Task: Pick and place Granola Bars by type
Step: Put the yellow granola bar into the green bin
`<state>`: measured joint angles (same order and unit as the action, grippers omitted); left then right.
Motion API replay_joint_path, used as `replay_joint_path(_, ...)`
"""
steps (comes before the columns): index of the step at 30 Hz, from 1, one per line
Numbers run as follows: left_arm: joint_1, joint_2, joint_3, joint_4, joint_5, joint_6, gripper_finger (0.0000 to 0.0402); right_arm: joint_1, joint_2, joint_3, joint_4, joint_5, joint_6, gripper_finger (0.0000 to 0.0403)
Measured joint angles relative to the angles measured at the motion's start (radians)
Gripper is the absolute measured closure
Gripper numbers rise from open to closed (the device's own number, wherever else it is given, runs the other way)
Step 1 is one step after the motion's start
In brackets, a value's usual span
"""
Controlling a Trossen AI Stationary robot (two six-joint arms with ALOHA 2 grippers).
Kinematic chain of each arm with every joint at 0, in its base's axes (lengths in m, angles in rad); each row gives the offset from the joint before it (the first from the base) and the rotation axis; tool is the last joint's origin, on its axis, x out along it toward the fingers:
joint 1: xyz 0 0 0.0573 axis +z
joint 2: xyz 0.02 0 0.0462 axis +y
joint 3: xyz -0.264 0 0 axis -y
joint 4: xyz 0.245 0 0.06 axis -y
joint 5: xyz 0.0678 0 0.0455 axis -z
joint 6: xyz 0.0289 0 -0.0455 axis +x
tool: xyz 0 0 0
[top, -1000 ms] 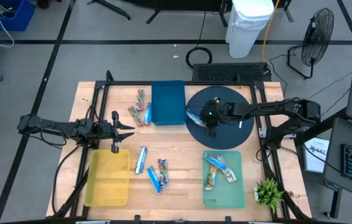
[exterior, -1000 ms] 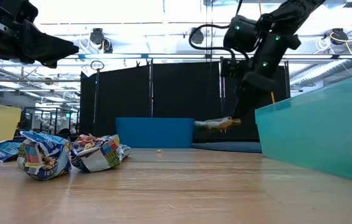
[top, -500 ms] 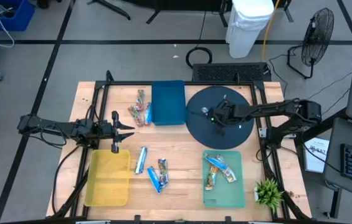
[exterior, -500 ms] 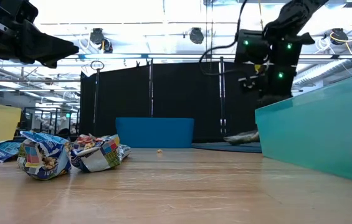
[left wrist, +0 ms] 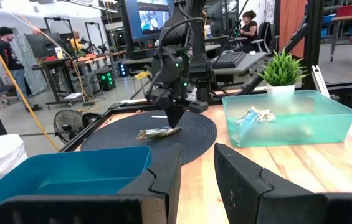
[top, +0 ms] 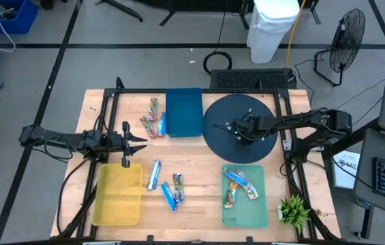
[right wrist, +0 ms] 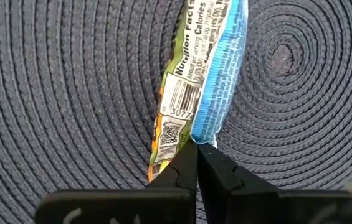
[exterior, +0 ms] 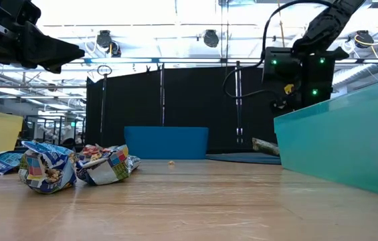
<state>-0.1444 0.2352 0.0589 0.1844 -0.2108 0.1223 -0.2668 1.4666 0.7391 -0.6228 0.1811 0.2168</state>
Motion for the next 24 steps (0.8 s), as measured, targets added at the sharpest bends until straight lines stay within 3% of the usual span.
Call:
replay_joint_path(12, 0.000, 0.000, 0.000, 0.000, 0.000, 0.000, 0.0300, 0.001, -0.077, -0.003, 0.103, -0.002, -0.021, 0.0314)
replay_joint_path(24, 0.000, 0.000, 0.000, 0.000, 0.000, 0.000, 0.0300, 0.000, -0.261, -0.015, 0.289, -0.005, -0.107, 0.0300)
